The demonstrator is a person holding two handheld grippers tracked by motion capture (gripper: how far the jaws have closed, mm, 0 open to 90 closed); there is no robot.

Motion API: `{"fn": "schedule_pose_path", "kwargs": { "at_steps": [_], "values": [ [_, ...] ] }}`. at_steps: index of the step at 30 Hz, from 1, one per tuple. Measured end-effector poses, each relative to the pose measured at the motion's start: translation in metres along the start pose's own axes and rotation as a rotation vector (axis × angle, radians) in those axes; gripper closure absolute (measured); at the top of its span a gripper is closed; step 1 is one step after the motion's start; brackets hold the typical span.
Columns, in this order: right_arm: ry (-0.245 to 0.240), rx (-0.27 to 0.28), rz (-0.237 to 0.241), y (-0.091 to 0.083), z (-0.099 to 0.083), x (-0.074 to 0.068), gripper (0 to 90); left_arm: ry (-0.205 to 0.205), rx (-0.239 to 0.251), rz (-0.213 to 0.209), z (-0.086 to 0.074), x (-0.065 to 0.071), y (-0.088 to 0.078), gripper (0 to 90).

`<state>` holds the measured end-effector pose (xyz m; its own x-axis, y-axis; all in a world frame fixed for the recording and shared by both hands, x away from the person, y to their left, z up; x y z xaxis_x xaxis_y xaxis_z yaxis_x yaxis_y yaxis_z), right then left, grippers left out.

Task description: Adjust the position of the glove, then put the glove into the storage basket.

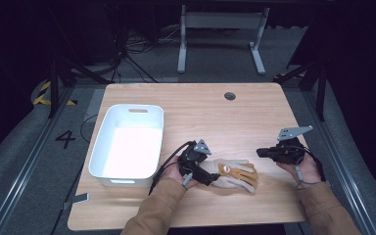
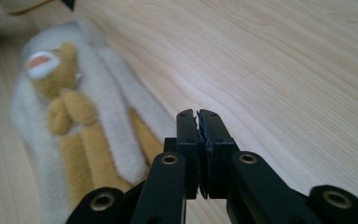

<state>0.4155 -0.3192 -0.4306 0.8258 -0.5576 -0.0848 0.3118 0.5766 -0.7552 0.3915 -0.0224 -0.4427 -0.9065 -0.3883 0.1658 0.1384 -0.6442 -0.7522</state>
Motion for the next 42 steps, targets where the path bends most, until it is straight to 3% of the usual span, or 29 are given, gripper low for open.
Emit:
{"fn": "schedule_pose_path", "kwargs": {
  "at_steps": [5, 9, 15, 19, 22, 30, 37, 42],
  "values": [
    [-0.125, -0.023, 0.12, 0.005, 0.004, -0.022, 87.3, -0.008, 0.008, 0.002, 0.0, -0.003, -0.001, 9.8],
    [-0.216, -0.073, 0.16, 0.013, 0.005, -0.039, 88.2, -0.017, 0.011, -0.001, -0.001, -0.003, -0.002, 9.6],
    [-0.288, -0.117, 0.214, 0.02, 0.005, -0.052, 88.7, -0.018, 0.02, 0.001, 0.0, -0.004, -0.004, 9.4],
    [-0.306, -0.168, 0.263, 0.026, 0.001, -0.054, 88.9, -0.022, 0.017, -0.005, 0.0, -0.005, -0.004, 8.7],
    [-0.305, -0.217, 0.26, 0.033, -0.002, -0.053, 88.9, -0.021, 0.016, -0.003, 0.0, -0.004, -0.004, 8.6],
    [-0.274, -0.274, 0.144, 0.044, -0.007, -0.044, 89.0, -0.02, 0.007, 0.0, -0.001, -0.004, -0.001, 8.6],
    [-0.231, -0.261, 0.05, 0.047, -0.006, -0.034, 89.0, -0.013, 0.004, 0.008, -0.001, -0.004, 0.002, 7.7],
    [-0.212, -0.213, 0.061, 0.04, -0.004, -0.033, 88.8, 0.006, -0.002, 0.025, 0.0, -0.004, 0.006, 5.2]
  ]
}}
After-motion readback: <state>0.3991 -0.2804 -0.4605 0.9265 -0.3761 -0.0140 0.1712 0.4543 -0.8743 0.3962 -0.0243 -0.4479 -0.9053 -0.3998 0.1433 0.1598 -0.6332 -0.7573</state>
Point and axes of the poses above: each handheld gripper's, and its own axes: y roughly forward along the jaws, z roughly out of its top, x roughly to its right, the point moved 3 cm from there along y, roughly forward along the jaws, and after that the axes turned 6 degrees about -x, right-handed, at the moved point
